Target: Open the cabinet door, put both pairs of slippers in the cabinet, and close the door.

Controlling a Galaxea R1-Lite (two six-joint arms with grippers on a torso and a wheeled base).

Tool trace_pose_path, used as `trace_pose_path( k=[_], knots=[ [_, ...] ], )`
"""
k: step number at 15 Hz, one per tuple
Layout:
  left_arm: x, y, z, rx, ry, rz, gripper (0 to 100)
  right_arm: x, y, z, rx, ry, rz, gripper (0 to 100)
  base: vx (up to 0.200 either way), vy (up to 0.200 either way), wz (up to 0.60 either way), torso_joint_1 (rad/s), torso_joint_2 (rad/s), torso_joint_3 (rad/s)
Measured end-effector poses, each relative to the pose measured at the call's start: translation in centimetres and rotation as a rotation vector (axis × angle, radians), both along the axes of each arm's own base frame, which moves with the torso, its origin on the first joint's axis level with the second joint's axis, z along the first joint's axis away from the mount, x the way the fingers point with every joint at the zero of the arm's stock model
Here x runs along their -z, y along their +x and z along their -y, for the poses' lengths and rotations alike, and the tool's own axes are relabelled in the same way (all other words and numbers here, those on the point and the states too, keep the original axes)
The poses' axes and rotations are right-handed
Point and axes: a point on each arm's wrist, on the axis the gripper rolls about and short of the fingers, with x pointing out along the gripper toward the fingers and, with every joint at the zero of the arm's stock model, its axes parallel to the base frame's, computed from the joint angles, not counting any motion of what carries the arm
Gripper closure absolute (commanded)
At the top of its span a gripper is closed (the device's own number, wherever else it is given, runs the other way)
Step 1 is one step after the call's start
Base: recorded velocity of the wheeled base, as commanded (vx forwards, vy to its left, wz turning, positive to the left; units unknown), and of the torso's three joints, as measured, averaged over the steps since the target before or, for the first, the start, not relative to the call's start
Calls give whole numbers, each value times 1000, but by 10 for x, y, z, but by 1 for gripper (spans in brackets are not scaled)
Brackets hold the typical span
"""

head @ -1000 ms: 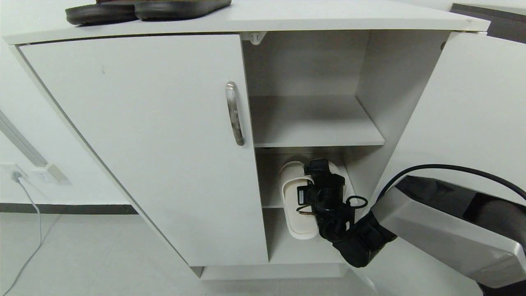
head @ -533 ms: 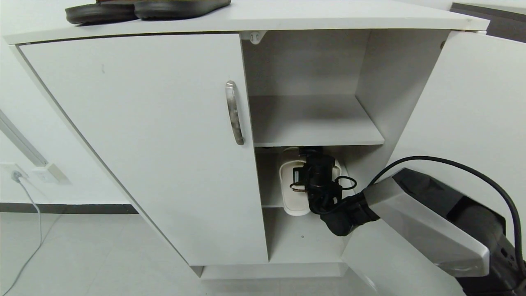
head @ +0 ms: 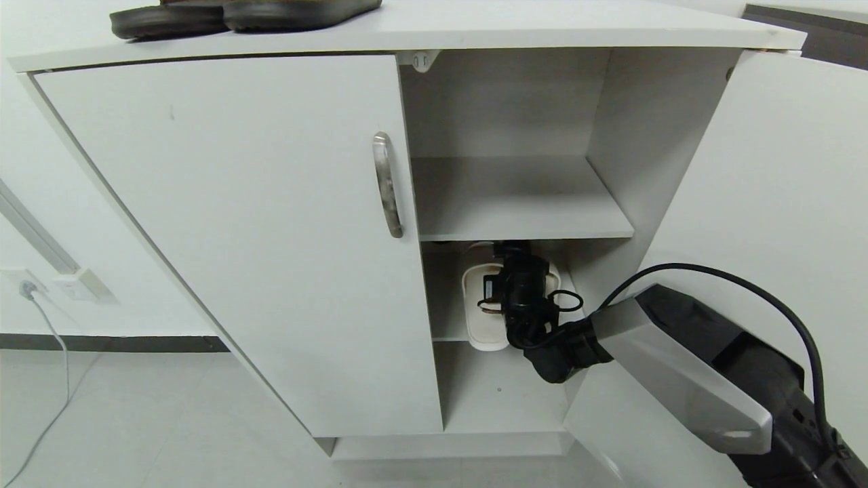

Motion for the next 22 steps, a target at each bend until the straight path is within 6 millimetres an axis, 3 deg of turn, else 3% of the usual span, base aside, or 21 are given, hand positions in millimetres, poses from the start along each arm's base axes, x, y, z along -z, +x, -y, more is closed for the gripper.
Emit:
trace_pose_path(
  k=[11,12,17,22],
  knots=[
    [0,0,0,0,0,0,100,14,4,3,9,-10,-17,100,0,0,0,0,0,0],
    [0,0,0,0,0,0,100,15,4,3,9,-11,-19,0,0,0,0,0,0,0],
    [0,0,0,0,-3,0,100,21,0,5,11,-28,-41,0,0,0,0,0,0,0],
    [0,0,0,-1,-3,0,100,17,-32,6,-21,-35,-50,0,0,0,0,0,0,0]
  ],
)
